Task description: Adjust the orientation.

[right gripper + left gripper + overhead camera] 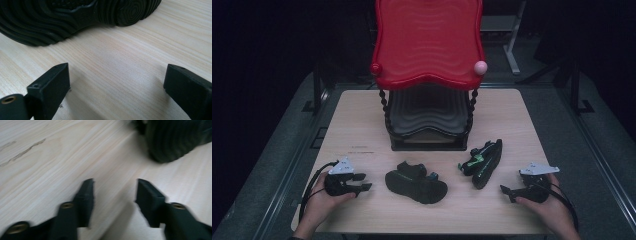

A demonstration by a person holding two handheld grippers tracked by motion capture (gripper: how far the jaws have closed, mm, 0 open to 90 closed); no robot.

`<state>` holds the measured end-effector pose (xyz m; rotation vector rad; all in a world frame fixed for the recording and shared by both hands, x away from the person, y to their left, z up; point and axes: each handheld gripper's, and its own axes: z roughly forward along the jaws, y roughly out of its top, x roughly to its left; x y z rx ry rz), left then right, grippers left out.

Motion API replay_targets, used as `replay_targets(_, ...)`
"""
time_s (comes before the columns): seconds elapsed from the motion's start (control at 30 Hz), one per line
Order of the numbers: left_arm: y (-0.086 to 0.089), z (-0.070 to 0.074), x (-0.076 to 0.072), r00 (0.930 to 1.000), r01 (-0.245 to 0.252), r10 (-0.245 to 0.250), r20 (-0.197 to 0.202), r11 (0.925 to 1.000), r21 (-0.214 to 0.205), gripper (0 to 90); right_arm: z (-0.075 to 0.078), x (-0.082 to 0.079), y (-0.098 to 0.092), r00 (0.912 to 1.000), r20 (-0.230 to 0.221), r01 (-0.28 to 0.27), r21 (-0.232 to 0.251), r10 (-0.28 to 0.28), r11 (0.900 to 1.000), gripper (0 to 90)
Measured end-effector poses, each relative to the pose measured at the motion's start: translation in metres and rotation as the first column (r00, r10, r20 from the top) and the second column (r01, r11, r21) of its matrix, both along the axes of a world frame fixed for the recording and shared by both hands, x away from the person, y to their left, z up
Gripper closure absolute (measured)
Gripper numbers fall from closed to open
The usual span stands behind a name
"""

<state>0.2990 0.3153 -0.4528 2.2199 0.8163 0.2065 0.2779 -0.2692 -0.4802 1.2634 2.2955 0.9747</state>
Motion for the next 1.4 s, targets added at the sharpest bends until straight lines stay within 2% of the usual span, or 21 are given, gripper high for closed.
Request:
replay_targets(0.07, -0.001, 0.005, 0.0, 0.9999, -0.006, 0.006, -0.011, 0.9998, -0.017, 66.7, 0.0, 0.0, 0.0, 1.0, 0.0, 0.0, 0.0, 0.0, 1.0, 6.1)
replay_targets(0.13, 0.0, 0.011, 0.001, 0.9996, -0.019, 0.017, -0.023, 0.9982, -0.057, 74.2, 0.0, 0.0, 0.0, 1.0, 0.0, -0.001, 0.0, 0.001, 1.0, 6.1)
replay_targets(0.23, -0.001, 0.017, 0.001, 0.9994, -0.022, 0.02, -0.028, 0.9969, -0.075, 83.5, 0.0, 0.0, 0.0, 1.0, 0.0, 0.0, 0.0, 0.0, 1.0, 6.1)
replay_targets(0.3, -0.004, 0.025, 0.002, 0.9993, -0.019, 0.016, -0.033, 0.9963, -0.084, 89.1, 0.0, 0.0, 0.0, 1.0, 0.0, 0.0, 0.0, 0.0, 1.0, 6.1)
replay_targets(0.43, -0.01, 0.039, 0.006, 0.999, -0.012, 0.007, -0.043, 0.9935, -0.113, 89.8, 0.0, 0.0, 0.0, 1.0, 0.0, -0.001, 0.0, 0.001, 1.0, 6.1)
replay_targets(0.57, -0.019, 0.049, 0.01, 0.9993, 0.025, -0.029, -0.023, 0.991, -0.131, 89.8, 0.0, 0.0, 0.0, 1.0, 0.0, -0.001, 0.0, 0.001, 1.0, 6.1)
replay_targets(0.6, -0.026, 0.056, 0.013, 0.9991, 0.041, -0.042, -0.003, 0.9895, -0.138, 89.8, 0.0, 0.0, 0.0, 1.0, 0.0, -0.002, 0.0, 0.002, 1.0, 6.1)
replay_targets(0.7, -0.036, 0.063, 0.016, 0.9983, 0.058, -0.058, 0.002, 0.9872, -0.149, 89.9, 0.0, 0.0, 0.0, 1.0, 0.0, -0.003, 0.0, 0.003, 1.0, 6.1)
replay_targets(0.73, -0.045, 0.067, 0.02, 0.9963, 0.084, -0.085, -0.002, 0.9857, -0.146, 89.9, 0.0, 0.0, 0.0, 1.0, 0.0, -0.003, 0.0, 0.003, 1.0, 6.1)
replay_targets(0.8, -0.056, 0.071, 0.023, 0.9951, 0.099, -0.099, 0.005, 0.9834, -0.152, 89.9, 0.0, 0.0, 0.0, 1.0, 0.0, -0.003, 0.0, 0.003, 1.0, 6.1)
replay_targets(1.0, -0.084, 0.071, 0.03, 0.988, 0.152, -0.155, -0.002, 0.9755, -0.159, 89.9, 0.0, 0.0, 0.0, 1.0, 0.0, -0.003, 0.0, 0.003, 1.0, 6.1)
replay_targets(1.03, -0.084, 0.071, 0.03, 0.988, 0.152, -0.155, -0.002, 0.9755, -0.159, 90.0, 0.0, 0.0, 0.0, 1.0, 0.0, -0.003, 0.0, 0.003, 1.0, 6.1)
replay_targets(1.07, -0.09, 0.068, 0.032, 0.9849, 0.168, -0.172, -0.015, 0.9729, -0.159, 90.0, 0.0, 0.0, 0.0, 1.0, 0.0, -0.004, 0.0, 0.004, 1.0, 6.1)
replay_targets(1.4, -0.096, 0.05, 0.03, 0.9754, 0.192, -0.205, -0.081, 0.9715, -0.138, 90.0, 0.0, 0.0, -0.001, 1.0, 0.0, -0.006, 0.0, 0.006, 1.0, 6.2)
